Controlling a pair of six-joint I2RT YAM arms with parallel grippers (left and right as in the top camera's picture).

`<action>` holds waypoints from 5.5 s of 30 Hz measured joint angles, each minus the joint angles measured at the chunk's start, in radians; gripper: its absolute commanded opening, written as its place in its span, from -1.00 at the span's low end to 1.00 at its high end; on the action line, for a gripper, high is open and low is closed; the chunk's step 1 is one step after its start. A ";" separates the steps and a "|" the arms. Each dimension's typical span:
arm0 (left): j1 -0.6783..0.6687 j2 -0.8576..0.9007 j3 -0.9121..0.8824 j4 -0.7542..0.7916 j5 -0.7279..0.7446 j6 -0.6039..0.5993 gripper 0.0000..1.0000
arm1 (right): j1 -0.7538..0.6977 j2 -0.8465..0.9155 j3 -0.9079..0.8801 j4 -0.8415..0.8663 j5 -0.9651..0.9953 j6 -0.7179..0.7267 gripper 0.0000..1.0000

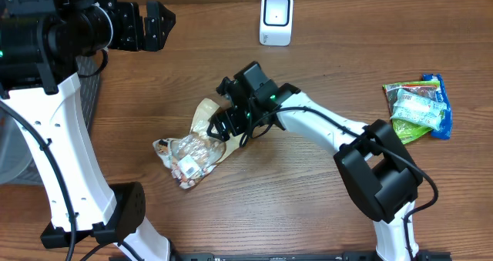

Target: Scan the item barcode

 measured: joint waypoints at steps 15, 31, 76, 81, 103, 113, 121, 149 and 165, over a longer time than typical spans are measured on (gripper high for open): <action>0.000 0.000 0.000 0.000 0.000 0.000 0.99 | 0.014 0.000 0.000 -0.019 0.117 0.250 -0.10; 0.000 0.000 0.000 0.000 0.000 0.000 1.00 | 0.062 0.117 0.001 0.144 0.150 0.306 -0.93; 0.000 0.000 0.000 0.000 0.000 0.000 0.99 | -0.069 0.067 0.018 0.066 0.223 0.563 0.65; 0.000 0.000 0.000 0.000 0.000 0.000 1.00 | -0.046 0.090 0.023 0.079 0.247 0.640 -0.24; 0.000 0.000 0.000 0.000 0.000 0.000 1.00 | -0.261 -0.039 -0.004 -0.047 -0.043 0.342 -0.93; 0.000 0.000 0.000 0.000 0.000 0.000 1.00 | -0.437 -0.336 -0.004 -0.062 -0.153 0.124 -0.93; 0.000 0.000 0.000 0.000 0.000 0.000 0.99 | -0.467 -0.368 -0.004 -0.069 -0.013 0.082 -0.93; 0.000 0.000 0.000 0.000 0.000 0.000 0.99 | -0.185 -0.049 -0.011 0.903 1.408 -0.608 -0.93; 0.000 0.000 0.000 0.000 0.000 0.000 1.00 | -0.185 0.011 -0.010 0.998 1.355 -0.789 -0.92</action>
